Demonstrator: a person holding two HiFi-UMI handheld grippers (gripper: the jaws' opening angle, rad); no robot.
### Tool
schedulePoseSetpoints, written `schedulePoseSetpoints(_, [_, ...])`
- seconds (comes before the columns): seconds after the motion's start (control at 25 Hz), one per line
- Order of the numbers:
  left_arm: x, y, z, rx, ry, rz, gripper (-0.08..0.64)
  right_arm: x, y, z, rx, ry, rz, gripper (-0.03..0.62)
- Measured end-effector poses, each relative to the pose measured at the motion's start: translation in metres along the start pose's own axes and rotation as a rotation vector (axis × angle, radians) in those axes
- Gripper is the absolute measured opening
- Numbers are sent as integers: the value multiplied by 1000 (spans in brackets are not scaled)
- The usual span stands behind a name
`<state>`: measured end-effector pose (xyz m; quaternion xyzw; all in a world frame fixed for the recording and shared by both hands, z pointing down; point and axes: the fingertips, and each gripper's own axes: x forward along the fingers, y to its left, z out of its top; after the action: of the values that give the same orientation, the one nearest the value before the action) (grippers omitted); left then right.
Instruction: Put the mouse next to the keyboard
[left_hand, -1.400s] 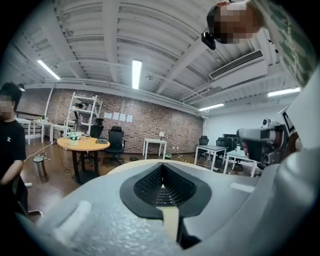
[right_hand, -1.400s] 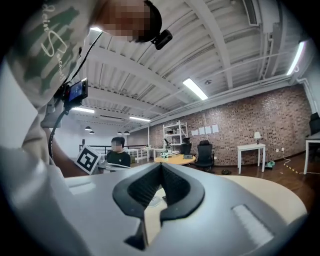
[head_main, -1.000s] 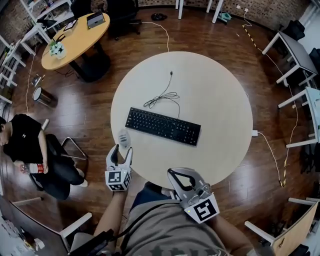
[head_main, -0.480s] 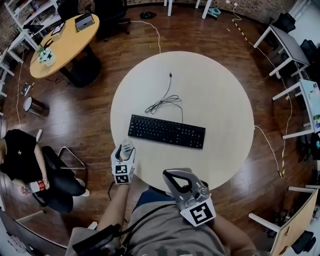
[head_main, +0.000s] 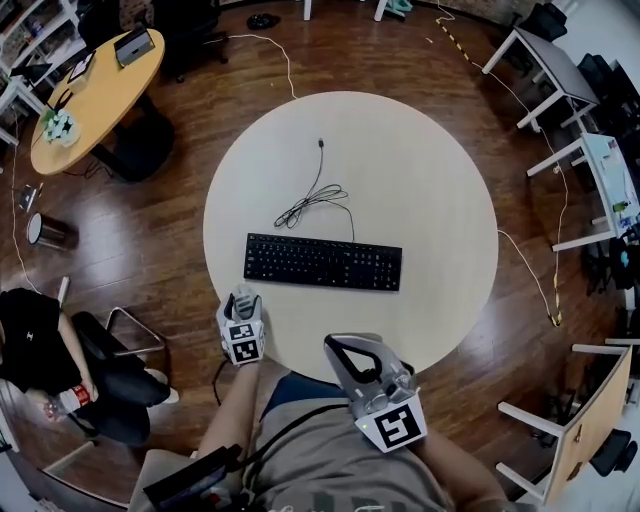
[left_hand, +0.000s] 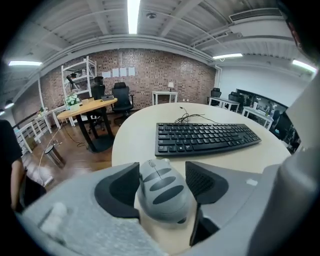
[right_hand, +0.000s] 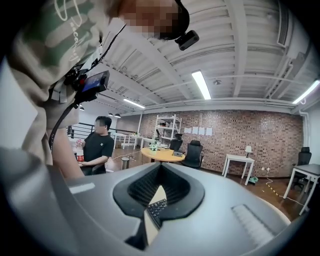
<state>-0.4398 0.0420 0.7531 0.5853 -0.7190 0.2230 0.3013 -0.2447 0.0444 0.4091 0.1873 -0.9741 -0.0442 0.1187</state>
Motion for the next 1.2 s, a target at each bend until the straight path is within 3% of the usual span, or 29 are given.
schedulePoseSetpoints(0.28, [-10,24,4,-41,25,125,299,0,-10,1,15,17,-33,5])
schedulePoseSetpoints(0.48, [-3,14,0,-122,40,69,301,1,-11,0,32,16,-30,5])
schedulePoseSetpoints(0.64, [-2,13,-2,-127,16,55,301,-1,-7,-2,29,22,-19,5])
schedulePoseSetpoints(1.2, [-7,0,-9,-108,55,25,299,-28,-24,-2,65,-18,-70,5])
